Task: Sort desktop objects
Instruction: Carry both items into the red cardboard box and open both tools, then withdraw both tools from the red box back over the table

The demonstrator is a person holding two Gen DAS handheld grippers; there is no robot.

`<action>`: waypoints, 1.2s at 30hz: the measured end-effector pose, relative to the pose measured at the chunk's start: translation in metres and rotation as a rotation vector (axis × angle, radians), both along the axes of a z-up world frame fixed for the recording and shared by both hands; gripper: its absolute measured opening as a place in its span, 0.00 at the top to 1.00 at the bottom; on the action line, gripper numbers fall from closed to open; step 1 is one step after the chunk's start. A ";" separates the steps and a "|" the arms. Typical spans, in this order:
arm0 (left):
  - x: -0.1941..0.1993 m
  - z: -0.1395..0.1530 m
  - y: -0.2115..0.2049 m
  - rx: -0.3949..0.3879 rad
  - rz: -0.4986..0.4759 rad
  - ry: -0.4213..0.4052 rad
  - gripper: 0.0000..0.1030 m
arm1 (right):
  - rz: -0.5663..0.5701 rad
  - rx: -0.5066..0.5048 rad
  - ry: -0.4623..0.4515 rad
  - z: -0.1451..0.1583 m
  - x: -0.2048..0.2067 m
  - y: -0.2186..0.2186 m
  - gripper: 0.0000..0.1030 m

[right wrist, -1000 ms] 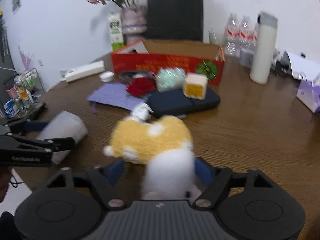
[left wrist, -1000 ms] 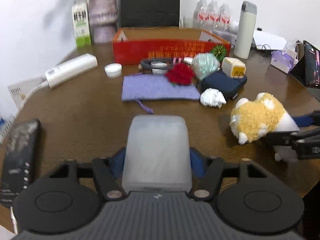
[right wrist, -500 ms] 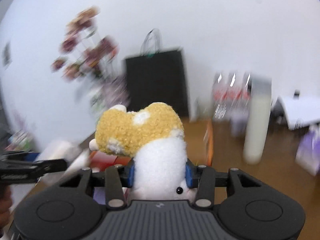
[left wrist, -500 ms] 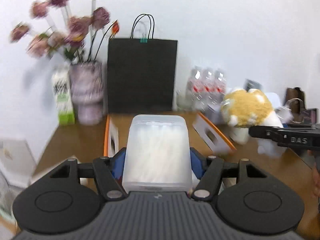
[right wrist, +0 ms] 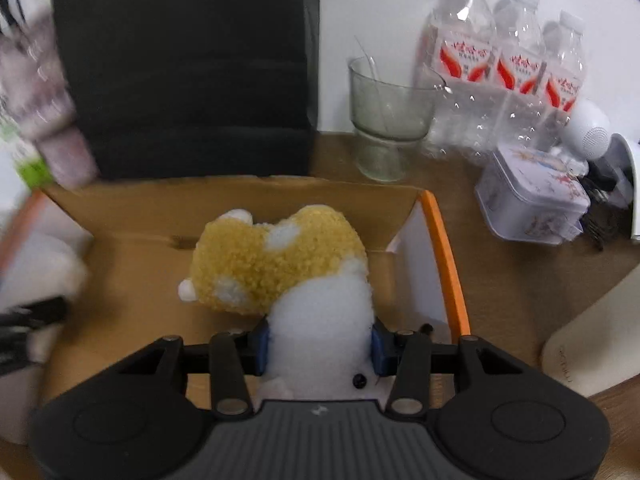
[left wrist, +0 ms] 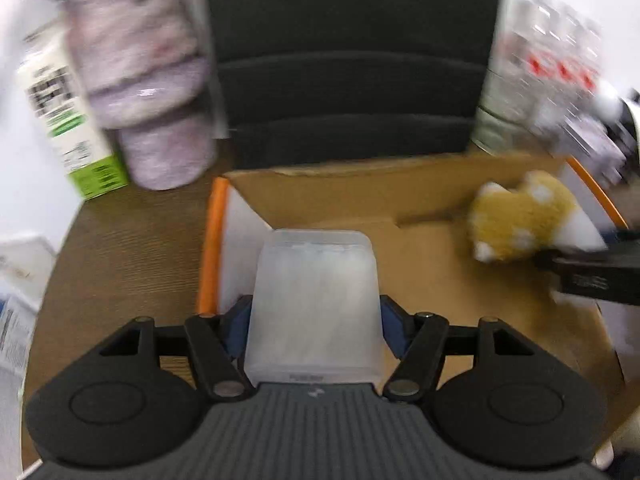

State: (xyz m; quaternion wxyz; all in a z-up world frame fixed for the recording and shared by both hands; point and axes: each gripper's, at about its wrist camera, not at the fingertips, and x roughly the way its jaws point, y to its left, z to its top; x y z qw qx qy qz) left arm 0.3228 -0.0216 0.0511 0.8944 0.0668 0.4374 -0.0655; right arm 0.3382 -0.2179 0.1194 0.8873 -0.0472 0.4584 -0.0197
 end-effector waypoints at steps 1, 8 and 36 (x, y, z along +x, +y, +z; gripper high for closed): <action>-0.001 0.002 -0.004 0.000 -0.016 0.016 0.36 | 0.005 -0.021 0.005 -0.002 0.001 0.002 0.52; -0.013 0.063 -0.002 -0.021 -0.038 -0.003 0.25 | -0.004 0.080 -0.037 0.052 -0.004 -0.005 0.35; -0.413 -0.031 0.022 -0.116 0.104 -0.415 0.00 | 0.089 0.268 -0.476 -0.032 -0.433 -0.010 0.08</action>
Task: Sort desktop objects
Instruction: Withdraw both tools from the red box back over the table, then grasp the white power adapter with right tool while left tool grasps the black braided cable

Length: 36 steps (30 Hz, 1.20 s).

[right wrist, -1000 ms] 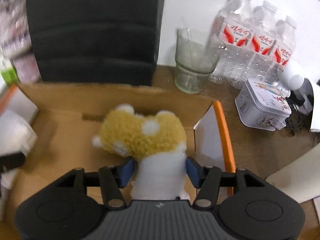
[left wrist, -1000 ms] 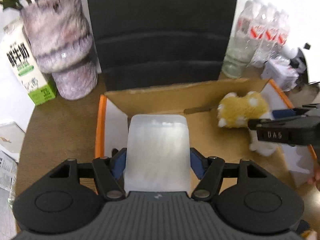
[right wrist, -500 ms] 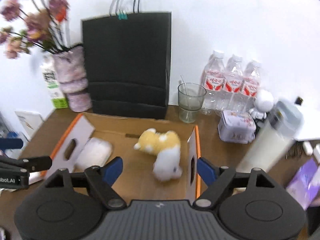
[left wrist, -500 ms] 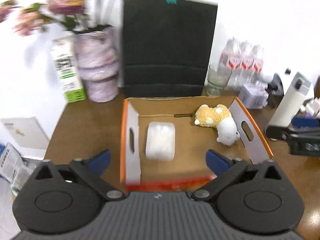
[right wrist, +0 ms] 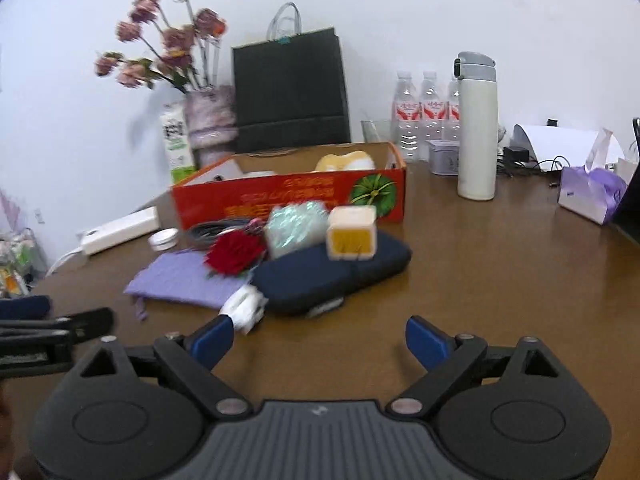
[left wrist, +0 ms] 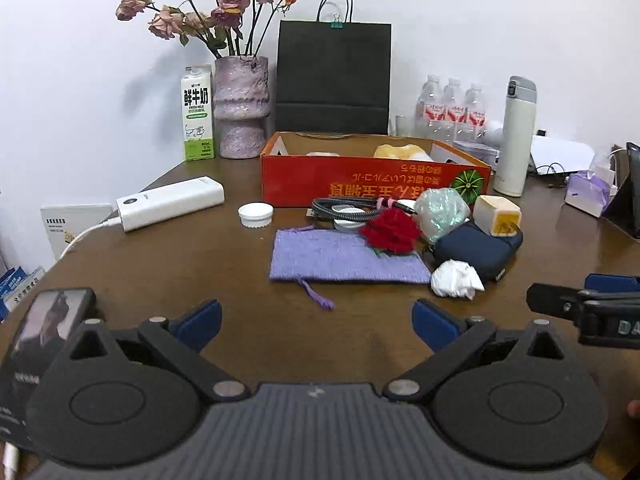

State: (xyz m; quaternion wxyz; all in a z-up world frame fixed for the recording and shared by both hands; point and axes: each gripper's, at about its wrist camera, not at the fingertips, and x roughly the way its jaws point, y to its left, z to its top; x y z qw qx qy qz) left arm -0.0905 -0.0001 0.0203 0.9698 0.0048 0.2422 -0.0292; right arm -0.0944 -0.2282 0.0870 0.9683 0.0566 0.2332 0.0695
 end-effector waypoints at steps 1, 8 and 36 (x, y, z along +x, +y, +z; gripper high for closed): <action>0.000 -0.005 -0.001 0.009 0.027 -0.003 0.00 | -0.015 0.018 -0.034 -0.003 -0.005 -0.001 0.04; 0.005 -0.013 0.003 -0.015 0.020 0.075 0.00 | -0.090 0.004 -0.056 -0.006 -0.009 0.004 0.01; 0.179 0.010 -0.020 0.064 -0.016 0.109 0.35 | -0.064 0.030 0.075 0.016 0.131 -0.027 0.40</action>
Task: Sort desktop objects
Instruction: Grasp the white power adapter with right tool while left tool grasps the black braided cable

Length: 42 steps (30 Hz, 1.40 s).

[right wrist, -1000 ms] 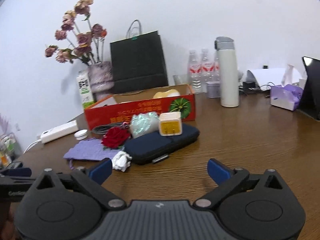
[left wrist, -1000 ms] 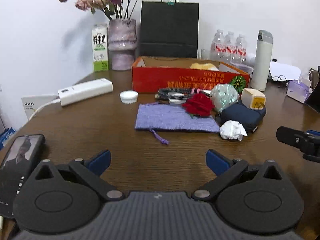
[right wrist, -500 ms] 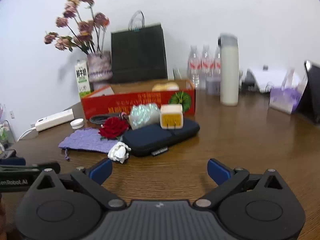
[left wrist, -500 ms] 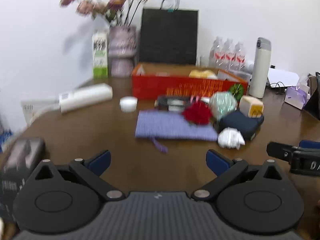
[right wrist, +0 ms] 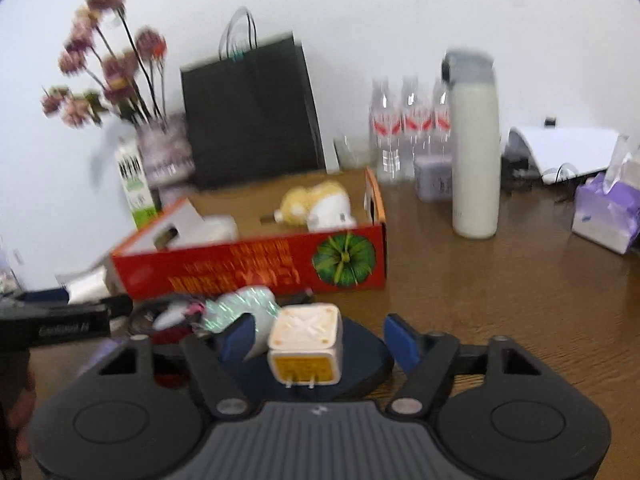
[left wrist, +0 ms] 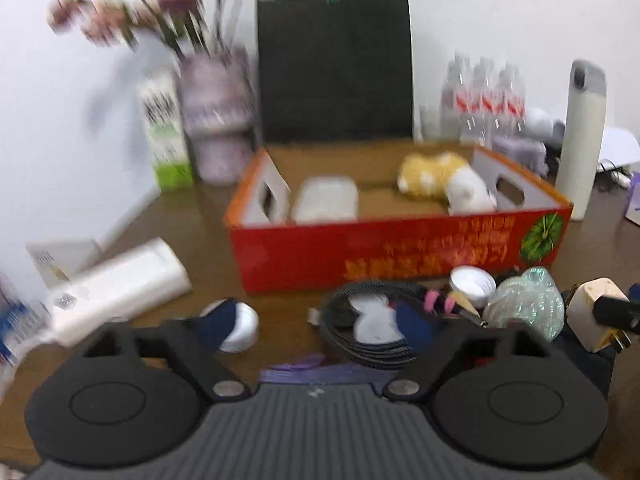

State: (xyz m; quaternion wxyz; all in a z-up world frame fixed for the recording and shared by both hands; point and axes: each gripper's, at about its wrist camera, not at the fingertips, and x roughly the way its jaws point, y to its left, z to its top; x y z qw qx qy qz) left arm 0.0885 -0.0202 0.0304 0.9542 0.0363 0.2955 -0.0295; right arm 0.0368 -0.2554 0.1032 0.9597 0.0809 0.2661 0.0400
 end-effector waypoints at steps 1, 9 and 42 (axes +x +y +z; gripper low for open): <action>0.009 -0.004 0.002 -0.033 -0.014 0.040 0.39 | 0.011 0.005 0.020 -0.005 0.005 0.000 0.42; 0.028 -0.014 0.003 -0.038 -0.017 0.090 0.90 | 0.015 -0.041 -0.011 -0.017 0.001 0.007 0.63; -0.169 -0.014 0.042 -0.179 -0.146 0.171 0.65 | 0.154 -0.106 0.018 -0.010 -0.144 0.035 0.63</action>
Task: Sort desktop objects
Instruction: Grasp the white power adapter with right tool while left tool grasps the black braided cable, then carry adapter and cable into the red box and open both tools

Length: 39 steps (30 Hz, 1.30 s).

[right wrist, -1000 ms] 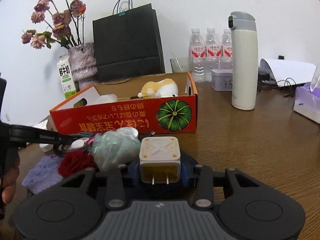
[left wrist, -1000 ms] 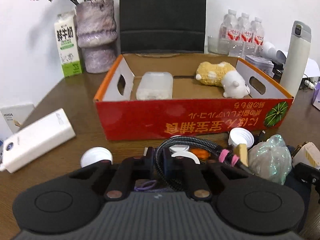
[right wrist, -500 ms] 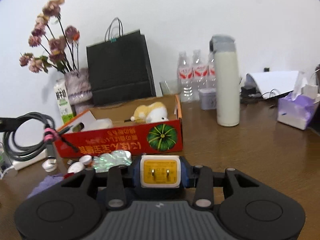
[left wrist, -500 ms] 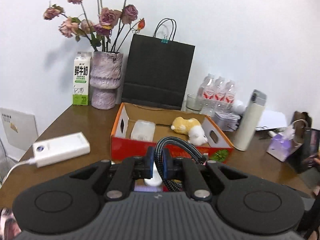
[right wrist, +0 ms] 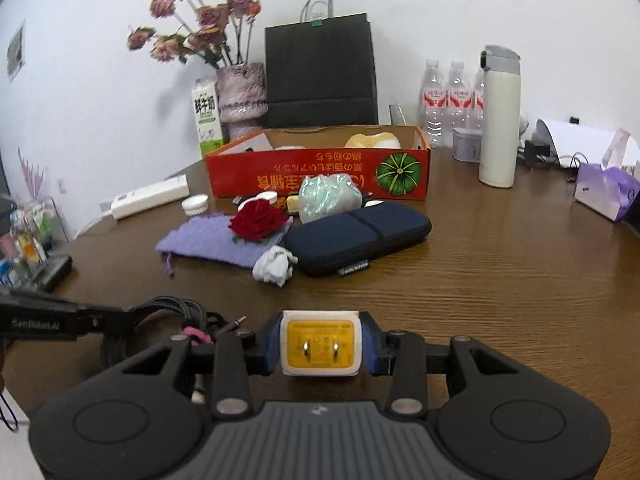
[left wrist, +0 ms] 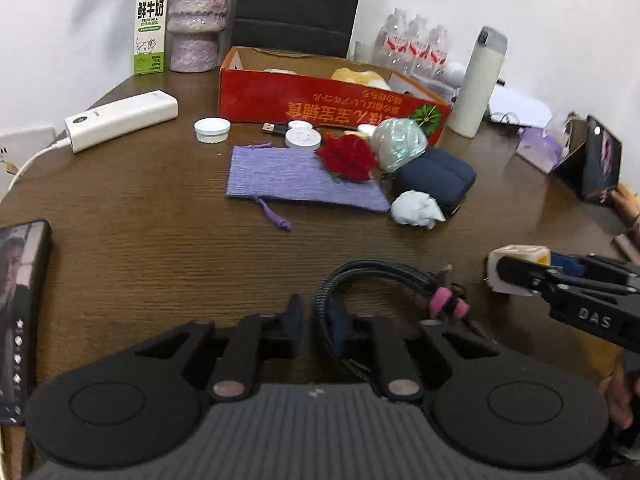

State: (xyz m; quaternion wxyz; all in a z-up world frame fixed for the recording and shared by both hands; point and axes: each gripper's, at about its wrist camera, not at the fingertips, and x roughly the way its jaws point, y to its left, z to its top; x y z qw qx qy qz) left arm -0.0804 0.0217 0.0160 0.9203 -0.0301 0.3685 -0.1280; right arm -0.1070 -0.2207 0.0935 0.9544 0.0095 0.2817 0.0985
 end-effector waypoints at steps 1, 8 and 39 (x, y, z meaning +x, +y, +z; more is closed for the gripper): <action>0.003 0.000 -0.001 0.000 -0.005 -0.009 0.58 | 0.006 -0.008 -0.001 0.000 0.000 0.001 0.63; 0.017 -0.007 -0.026 0.129 -0.096 -0.065 0.48 | 0.036 0.004 0.035 0.002 0.000 0.002 0.48; 0.311 0.115 -0.024 0.087 -0.088 -0.169 0.90 | -0.024 0.143 -0.021 0.104 0.305 -0.014 0.63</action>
